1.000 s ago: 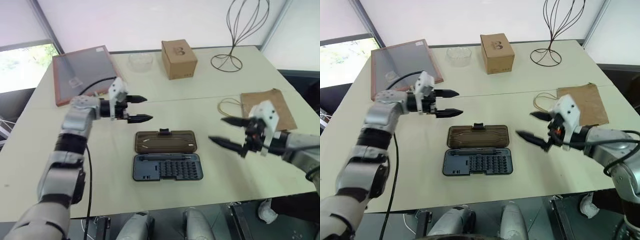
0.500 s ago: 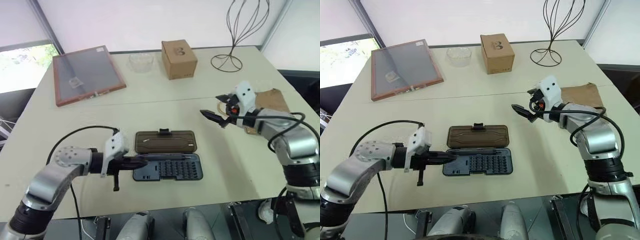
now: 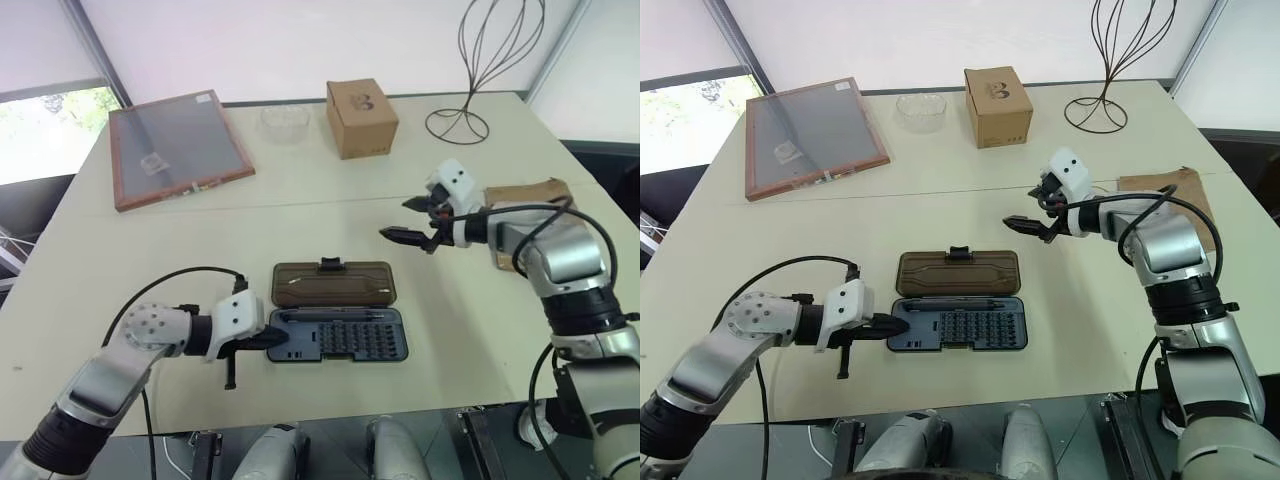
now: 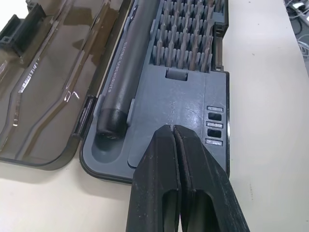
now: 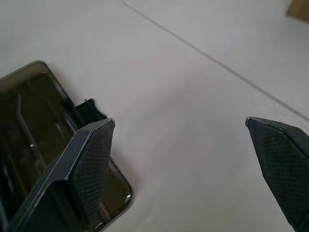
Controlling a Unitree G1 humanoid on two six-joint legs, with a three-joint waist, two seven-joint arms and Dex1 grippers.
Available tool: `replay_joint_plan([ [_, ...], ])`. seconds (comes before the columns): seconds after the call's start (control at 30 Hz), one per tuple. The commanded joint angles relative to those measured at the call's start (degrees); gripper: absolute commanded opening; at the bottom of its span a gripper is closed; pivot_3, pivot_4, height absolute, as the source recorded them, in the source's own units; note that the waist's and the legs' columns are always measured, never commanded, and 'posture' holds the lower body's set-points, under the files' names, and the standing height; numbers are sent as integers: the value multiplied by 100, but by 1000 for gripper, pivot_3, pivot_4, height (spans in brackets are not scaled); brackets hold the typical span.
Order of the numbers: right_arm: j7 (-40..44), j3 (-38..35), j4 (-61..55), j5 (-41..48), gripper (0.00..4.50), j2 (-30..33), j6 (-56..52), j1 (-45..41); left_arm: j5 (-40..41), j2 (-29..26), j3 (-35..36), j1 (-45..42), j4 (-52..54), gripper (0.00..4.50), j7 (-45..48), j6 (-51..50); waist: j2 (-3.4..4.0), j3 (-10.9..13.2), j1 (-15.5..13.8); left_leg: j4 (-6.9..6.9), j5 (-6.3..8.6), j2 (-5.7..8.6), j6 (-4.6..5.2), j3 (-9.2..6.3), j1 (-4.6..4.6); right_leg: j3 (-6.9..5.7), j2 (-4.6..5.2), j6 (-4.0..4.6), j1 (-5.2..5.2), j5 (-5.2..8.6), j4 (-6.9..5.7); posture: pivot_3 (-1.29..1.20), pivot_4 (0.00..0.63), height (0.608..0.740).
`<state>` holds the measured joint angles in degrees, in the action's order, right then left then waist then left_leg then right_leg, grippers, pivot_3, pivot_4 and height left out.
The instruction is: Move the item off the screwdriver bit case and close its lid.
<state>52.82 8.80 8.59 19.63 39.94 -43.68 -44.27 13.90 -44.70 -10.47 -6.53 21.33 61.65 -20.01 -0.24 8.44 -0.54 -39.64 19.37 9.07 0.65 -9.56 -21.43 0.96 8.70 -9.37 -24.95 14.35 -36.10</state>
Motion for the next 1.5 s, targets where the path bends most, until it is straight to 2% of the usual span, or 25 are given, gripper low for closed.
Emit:
replay_joint_plan([
  [0.03, 250, 121, 198, -7, 4500, -122, -232, -341, -117, -1, -98, 23, -40, 53, -90, -52, 0, 0, 3, 0, 0, 0, 0, 0, 0, 0, 0, 0, 0, 0, 0, 0, 150, 740],
  [0.43, 795, 895, 977, -543, 4500, -490, -184, -526, -75, 80, -93, 96, 173, 53, -371, -244, 0, 0, 8, 0, 0, 0, 0, -1, 0, 0, 0, 0, -2, 0, -2, 0, 150, 740],
  [0.6, 773, 1095, 1842, -954, 4500, -824, 135, -650, -103, 144, -134, 97, 209, 53, -475, -274, 0, -2, 40, 0, 0, 1, 0, 1, 5, 0, 0, 0, 3, 0, -1, 0, 150, 740],
  [0.63, 793, 1187, 1983, -1089, 3965, -851, 297, -649, -103, 152, -141, 98, 222, 0, -494, -284, 0, -2, 51, 0, 0, 0, 0, 1, 7, 0, -1, 0, 5, 0, -1, 0, 150, 740],
  [0.67, 828, 1260, 2073, -1193, 3687, -872, 417, -638, -101, 158, -143, 101, 231, 0, -507, -291, 1, -3, 55, 0, 0, 0, 0, 0, 8, 0, -1, 0, 6, 0, -2, 0, 150, 740],
  [0.8, 980, 1432, 2276, -1484, 1512, -958, 727, -571, -73, 150, -123, 120, 243, 0, -536, -339, 3, -9, 99, 0, 0, 0, 0, -2, 10, -1, -1, 0, 7, 0, -3, 0, 150, 740],
  [0.9, 1110, 1591, 2365, -1757, 52, -969, 1065, -490, -42, 127, -93, 173, 247, 0, -536, -390, 1, -29, 133, 9, 0, 0, -1, -3, 17, -1, -1, 0, 8, 0, -3, 0, 150, 740],
  [1.03, 1215, 1791, 2351, -2145, 52, -956, 1632, -318, 33, 136, -47, 226, 231, 0, -565, -476, -1, -49, 127, 54, 1, -5, -2, -1, 95, -1, -2, 1, 58, 1, 1, 0, 150, 740],
  [1.17, 1259, 1713, 2314, -2316, 52, -950, 1925, -263, 20, 140, -63, 228, 198, 0, -581, -475, -9, -81, 122, 57, 1, -5, -2, -2, 105, 0, -3, 1, 68, 1, 4, 0, 150, 740],
  [1.3, 956, 1464, 2101, -2546, 52, -751, 2565, -382, 10, 148, -74, 239, 195, 0, -595, -473, -11, -83, 120, 57, 1, -5, -2, -2, 105, 0, -3, 1, 70, 1, 6, 0, 150, 740],
  [1.5, 314, 953, 728, -2772, 52, -325, 2870, -128, 34, 131, -47, 298, 178, 0, -592, -467, 6, -72, 97, 55, 1, -3, -2, 0, 92, 2, -2, 1, 59, 1, 8, 0, 150, 740],
])
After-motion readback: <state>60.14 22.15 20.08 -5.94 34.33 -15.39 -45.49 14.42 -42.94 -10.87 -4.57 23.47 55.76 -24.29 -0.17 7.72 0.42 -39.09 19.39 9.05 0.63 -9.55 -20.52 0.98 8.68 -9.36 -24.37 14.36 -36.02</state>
